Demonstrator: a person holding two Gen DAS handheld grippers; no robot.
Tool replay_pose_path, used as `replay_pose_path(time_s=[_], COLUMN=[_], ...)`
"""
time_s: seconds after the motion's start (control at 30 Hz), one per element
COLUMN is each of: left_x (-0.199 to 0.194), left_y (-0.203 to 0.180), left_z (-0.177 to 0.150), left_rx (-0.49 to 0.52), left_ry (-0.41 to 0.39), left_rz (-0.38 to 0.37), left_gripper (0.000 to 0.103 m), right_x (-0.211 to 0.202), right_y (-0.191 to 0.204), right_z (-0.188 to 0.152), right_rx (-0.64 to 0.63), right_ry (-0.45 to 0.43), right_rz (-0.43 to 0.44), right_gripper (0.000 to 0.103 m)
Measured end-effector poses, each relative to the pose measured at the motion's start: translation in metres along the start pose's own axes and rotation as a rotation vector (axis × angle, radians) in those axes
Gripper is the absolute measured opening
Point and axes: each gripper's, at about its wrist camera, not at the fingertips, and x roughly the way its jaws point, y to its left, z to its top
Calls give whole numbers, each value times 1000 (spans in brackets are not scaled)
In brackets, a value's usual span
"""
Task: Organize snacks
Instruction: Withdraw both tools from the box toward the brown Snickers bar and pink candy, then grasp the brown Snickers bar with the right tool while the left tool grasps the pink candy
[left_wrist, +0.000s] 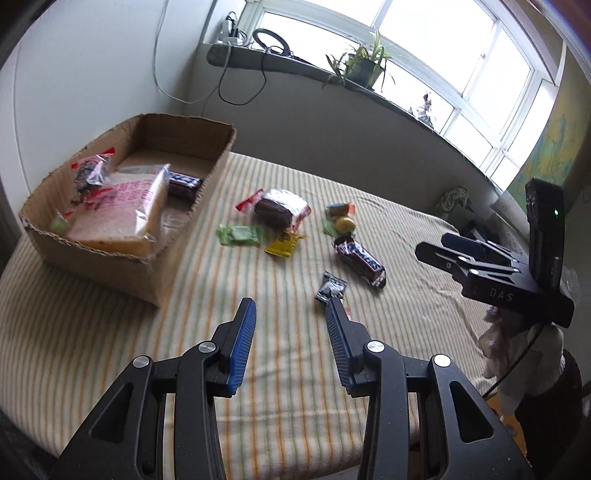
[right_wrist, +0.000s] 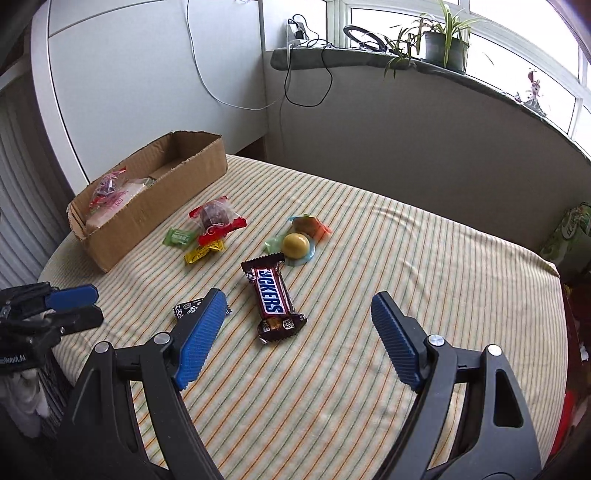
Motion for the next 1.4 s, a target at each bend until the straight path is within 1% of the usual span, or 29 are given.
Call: replay_pose_path(time_s=[0.17, 0.33, 0.6, 0.7, 0.83, 0.87, 0.93, 1.0, 1.03, 1.07, 1.13, 1.17, 1.2, 1.23, 1.4], left_x=[22, 45, 69, 73, 77, 78, 77, 76, 76, 75, 76, 75, 75, 75, 70], left_y=[-26, -43, -63, -62, -67, -67, -68, -69, -69, -70, -71, -71, -71, -70, -66], left_z=[-15, -21, -22, -24, -25, -24, -26, -27, -27, -28, -29, -29, -30, -29, -29], left_rx=[48, 80, 164, 165, 201, 208, 223, 233, 239, 247, 258, 260, 258, 254, 231], left_ry=[65, 100, 116, 122, 116, 113, 109, 106, 106, 105, 104, 102, 101, 101, 96], left_rz=[-10, 10, 84, 96, 118, 122, 131, 134, 134, 134, 131, 128, 124, 119, 101], left_gripper=[38, 38, 38, 38, 38, 36, 30, 21, 19, 19, 19, 18, 18, 18, 18], right_x=[20, 39, 56, 62, 69, 71, 74, 79, 81, 84, 84, 83, 83, 83, 78], right_y=[6, 8, 4, 6, 9, 9, 10, 12, 12, 13, 14, 14, 14, 14, 13], right_z=[-4, -6, -3, -1, -1, -1, -1, -2, -2, -3, -3, -3, -3, -3, -7], right_rx=[-46, -75, -75, -82, -91, -92, -92, -93, -93, -94, -99, -99, -98, -98, -86], right_ry=[34, 58, 68, 74, 86, 92, 102, 120, 131, 141, 138, 138, 138, 138, 133], right_rz=[22, 39, 67, 76, 82, 82, 84, 90, 91, 90, 69, 71, 73, 69, 60], right_gripper=[83, 83, 83, 83, 83, 83, 79, 68, 65, 59, 51, 44, 33, 30, 30])
